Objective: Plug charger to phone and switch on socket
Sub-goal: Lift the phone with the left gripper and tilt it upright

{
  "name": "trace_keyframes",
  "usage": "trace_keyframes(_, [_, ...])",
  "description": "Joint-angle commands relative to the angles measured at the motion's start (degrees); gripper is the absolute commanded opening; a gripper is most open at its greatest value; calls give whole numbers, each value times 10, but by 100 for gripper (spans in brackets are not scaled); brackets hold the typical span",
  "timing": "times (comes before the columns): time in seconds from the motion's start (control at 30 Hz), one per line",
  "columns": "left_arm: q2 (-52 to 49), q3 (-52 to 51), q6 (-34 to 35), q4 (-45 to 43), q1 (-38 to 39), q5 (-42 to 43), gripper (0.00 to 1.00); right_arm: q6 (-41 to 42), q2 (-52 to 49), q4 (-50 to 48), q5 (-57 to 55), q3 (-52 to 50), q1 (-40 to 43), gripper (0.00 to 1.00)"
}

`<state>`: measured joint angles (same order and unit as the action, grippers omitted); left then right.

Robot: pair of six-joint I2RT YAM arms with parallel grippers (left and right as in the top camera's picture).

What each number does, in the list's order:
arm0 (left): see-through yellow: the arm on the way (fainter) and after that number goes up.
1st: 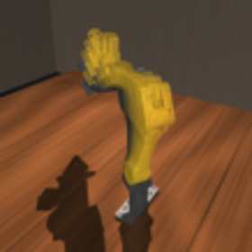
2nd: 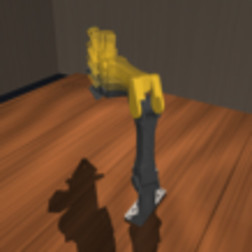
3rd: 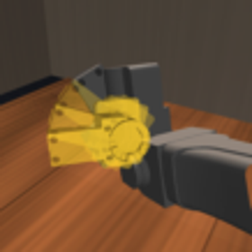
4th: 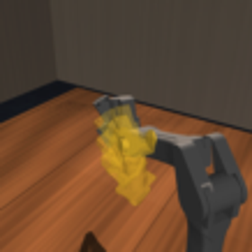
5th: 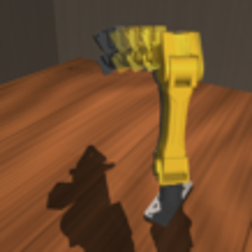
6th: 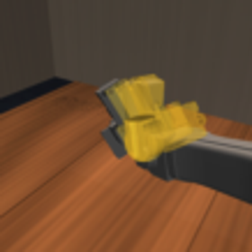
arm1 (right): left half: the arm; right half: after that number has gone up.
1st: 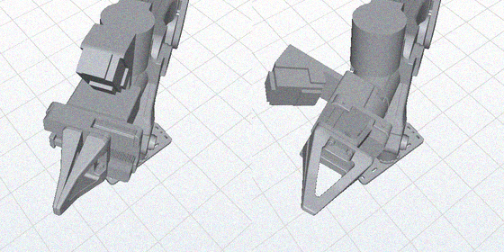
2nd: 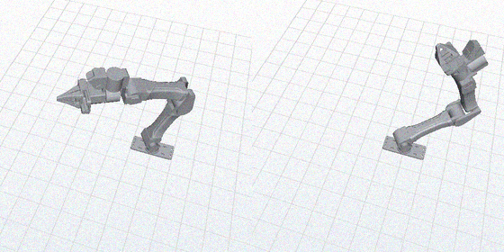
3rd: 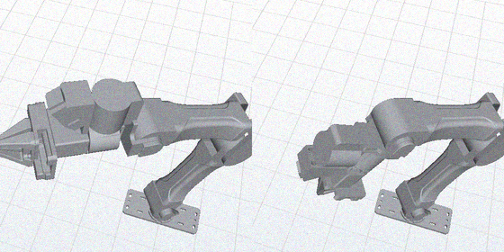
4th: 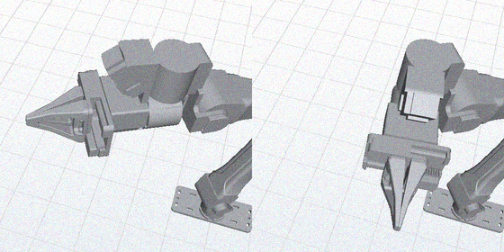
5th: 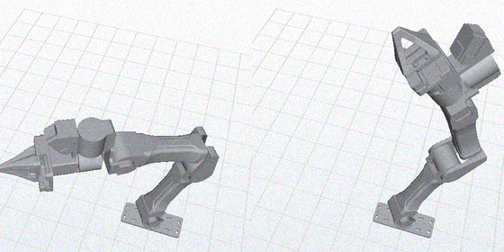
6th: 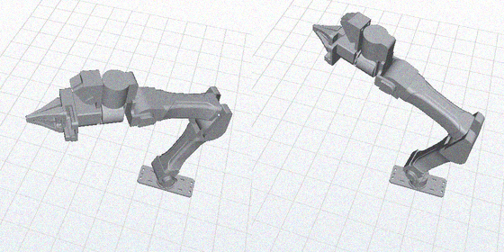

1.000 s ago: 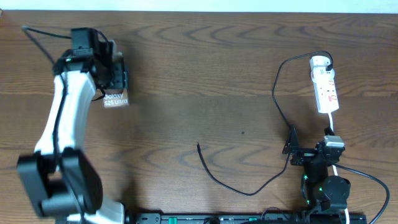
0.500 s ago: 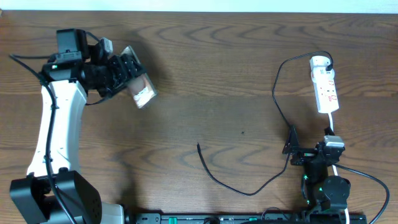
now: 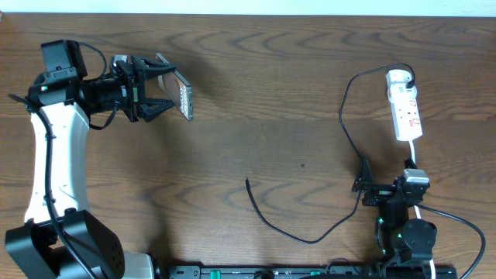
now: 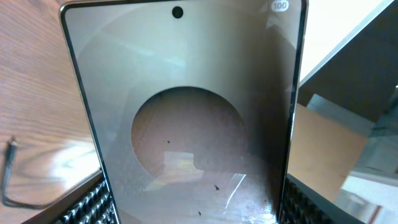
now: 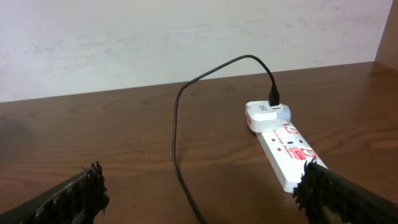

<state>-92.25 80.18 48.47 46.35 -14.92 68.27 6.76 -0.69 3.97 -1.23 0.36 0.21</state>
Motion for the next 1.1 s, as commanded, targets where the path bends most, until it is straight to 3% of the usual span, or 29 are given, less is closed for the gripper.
trace_keyframes(0.0, [12,10,33,-1,-3,57,7,-2,2,2,-1,0,2,99])
trace_keyframes(0.17, [12,10,37,-1,-3,98,7,-2,2,2,-1,0,2,99])
trace_keyframes(0.4, [12,10,116,1,-3,123,7,-2,0,2,-1,0,2,99])
trace_keyframes(0.63, [12,10,98,1,-3,113,7,-2,0,2,-1,0,2,99])
trace_keyframes(0.83, [12,9,14,2,-1,-15,7,-2,0,2,-1,0,2,99])
trace_keyframes(0.9, [12,9,-22,2,3,-108,7,-2,0,2,-1,0,2,99])
trace_keyframes(1.0, [12,3,-45,5,9,-214,7,-2,0,2,-1,0,2,99])
trace_keyframes(1.07, [9,-3,-45,5,13,-238,7,-2,0,2,-1,0,2,99])
